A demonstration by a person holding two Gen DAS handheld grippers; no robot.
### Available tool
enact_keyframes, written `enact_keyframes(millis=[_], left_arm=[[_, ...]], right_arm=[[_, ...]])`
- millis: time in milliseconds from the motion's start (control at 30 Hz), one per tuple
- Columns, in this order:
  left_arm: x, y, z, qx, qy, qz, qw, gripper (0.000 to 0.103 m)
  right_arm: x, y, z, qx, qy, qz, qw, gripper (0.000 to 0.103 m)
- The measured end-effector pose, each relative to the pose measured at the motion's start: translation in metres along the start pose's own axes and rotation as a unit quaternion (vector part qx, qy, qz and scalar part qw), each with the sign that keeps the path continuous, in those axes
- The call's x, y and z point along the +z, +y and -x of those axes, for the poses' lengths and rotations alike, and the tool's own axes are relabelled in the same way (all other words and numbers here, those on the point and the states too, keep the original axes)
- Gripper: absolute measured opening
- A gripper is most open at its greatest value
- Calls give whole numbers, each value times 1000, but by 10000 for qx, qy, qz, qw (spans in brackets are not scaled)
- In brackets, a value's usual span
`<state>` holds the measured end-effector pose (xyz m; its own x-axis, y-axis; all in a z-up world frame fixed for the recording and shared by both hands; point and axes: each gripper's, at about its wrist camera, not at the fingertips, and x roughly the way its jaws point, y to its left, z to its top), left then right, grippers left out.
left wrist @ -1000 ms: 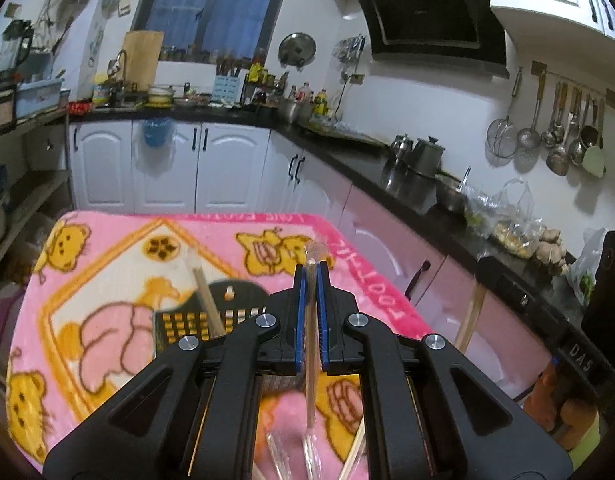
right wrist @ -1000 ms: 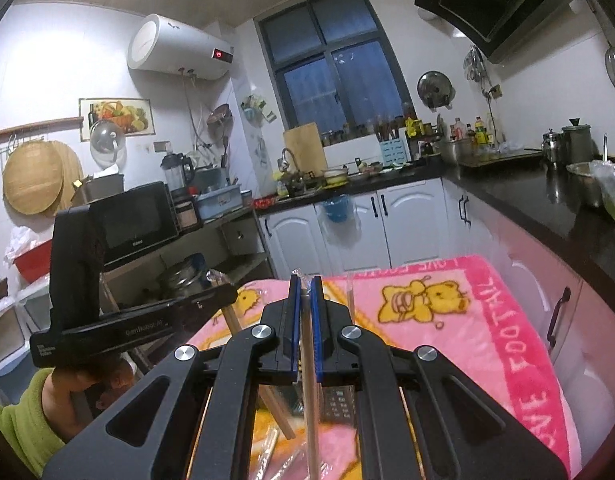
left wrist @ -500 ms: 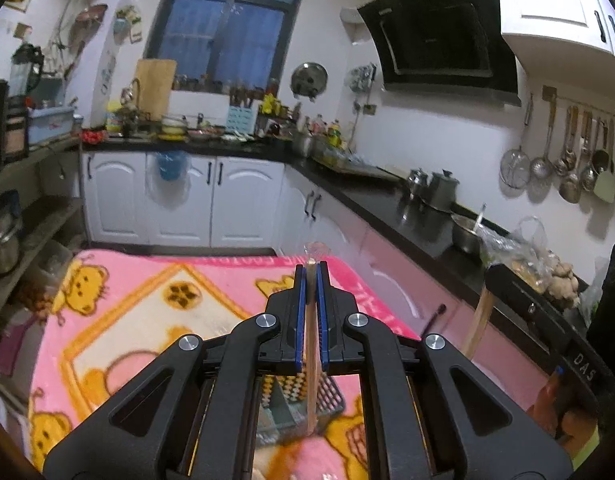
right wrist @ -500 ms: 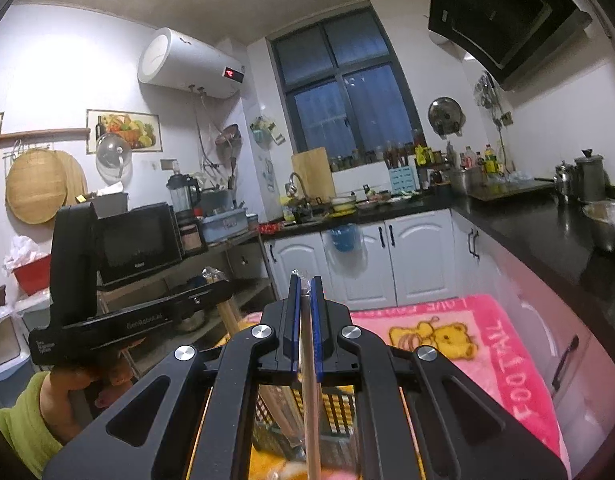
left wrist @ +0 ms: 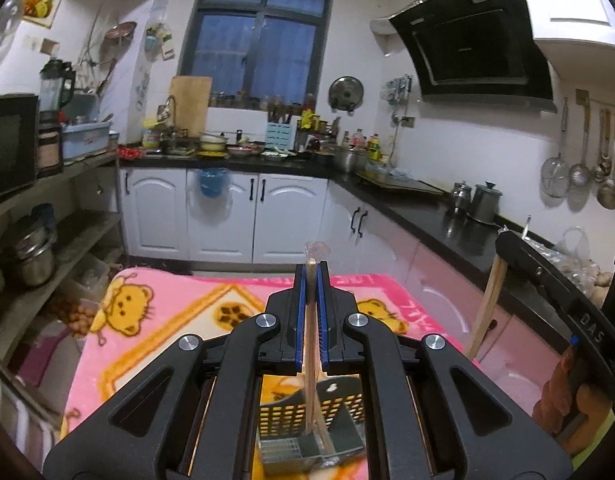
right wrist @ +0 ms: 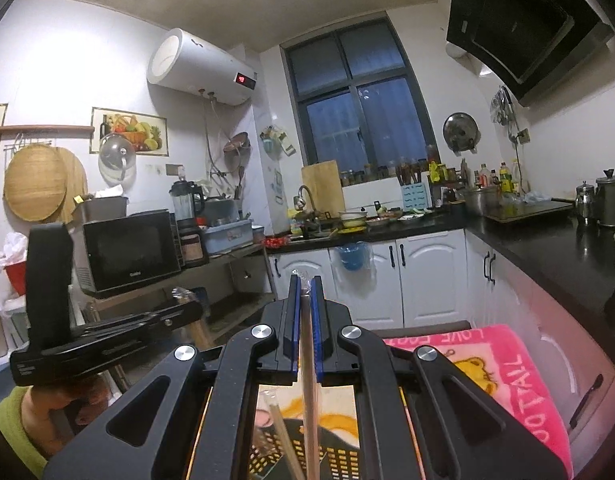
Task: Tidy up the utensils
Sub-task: 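Lift the left tool's chopstick upright over the caddy while the right tool carries its own, then lower the left tool's chopstick into the caddy and open while the right tool releases its own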
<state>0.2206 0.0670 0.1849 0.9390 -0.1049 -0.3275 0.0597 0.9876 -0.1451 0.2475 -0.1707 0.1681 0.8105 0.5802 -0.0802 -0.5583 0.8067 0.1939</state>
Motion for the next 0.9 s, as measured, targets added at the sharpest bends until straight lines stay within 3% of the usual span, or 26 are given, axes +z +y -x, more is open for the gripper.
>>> enact_keyframes(millis=[433,900], left_arm=[[-30,23,-23,74,192,140,9997,3],[-65,15,-32,0,341,-48,9994,3]], right_arm=[[-28,-4,-35,-241,85,68,9997,5],[-66,0,-51,-472,197,251,9984,5]])
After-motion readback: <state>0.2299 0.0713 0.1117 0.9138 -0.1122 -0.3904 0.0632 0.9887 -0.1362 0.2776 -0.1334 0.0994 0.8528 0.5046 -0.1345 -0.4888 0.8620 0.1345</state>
